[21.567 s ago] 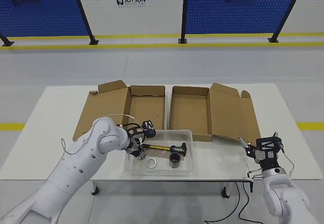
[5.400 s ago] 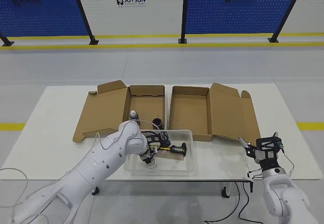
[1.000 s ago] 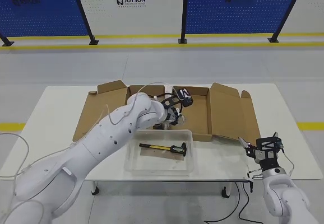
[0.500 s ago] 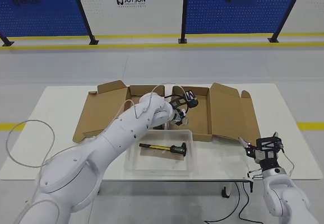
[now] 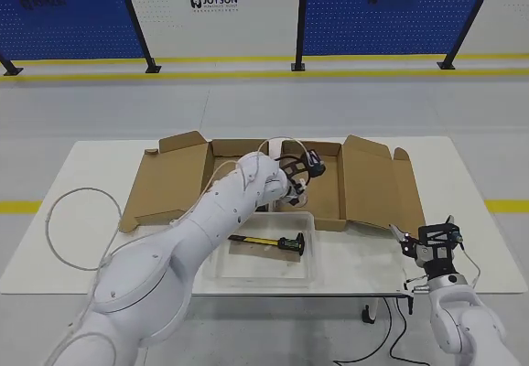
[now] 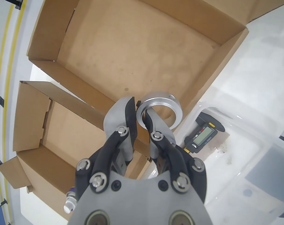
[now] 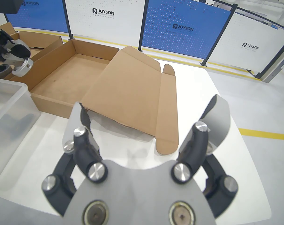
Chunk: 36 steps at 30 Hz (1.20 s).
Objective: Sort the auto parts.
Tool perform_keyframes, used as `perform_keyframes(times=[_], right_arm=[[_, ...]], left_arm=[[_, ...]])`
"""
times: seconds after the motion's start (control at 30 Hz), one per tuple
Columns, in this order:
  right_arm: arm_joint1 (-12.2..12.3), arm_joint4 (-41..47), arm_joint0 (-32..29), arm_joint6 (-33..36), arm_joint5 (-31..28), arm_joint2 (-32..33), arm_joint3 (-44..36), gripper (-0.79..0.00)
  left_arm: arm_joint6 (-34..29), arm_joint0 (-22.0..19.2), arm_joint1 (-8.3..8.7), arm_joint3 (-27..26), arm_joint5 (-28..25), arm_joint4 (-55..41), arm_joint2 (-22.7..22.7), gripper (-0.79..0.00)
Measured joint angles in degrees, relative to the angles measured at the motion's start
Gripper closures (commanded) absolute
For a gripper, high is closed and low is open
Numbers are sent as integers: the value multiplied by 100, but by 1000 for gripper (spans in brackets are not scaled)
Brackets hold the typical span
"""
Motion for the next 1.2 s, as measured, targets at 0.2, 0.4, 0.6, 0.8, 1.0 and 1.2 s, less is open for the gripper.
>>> perform_keyframes(times=[0.2, 0.4, 0.6, 0.8, 1.0, 1.2], right_arm=[[0, 0, 0, 0, 0, 0, 0, -785], [0, 0, 0, 0, 0, 0, 0, -785], [0, 0, 0, 0, 0, 0, 0, -785], [0, 0, 0, 0, 0, 0, 0, -785], [0, 0, 0, 0, 0, 0, 0, -785], [0, 0, 0, 0, 0, 0, 0, -785]], left_arm=[[9, -22, -237, 413, -101, 85, 23, 0], [26, -46, -421, 777, -184, 181, 28, 0], [54, -57, -563, 1046, -249, 244, 7, 0], [-15, -54, -685, 1217, -306, 314, -5, 0], [-110, -57, -778, 1392, -337, 362, -33, 0], [-371, -68, -859, 1546, -203, 246, -130, 0]])
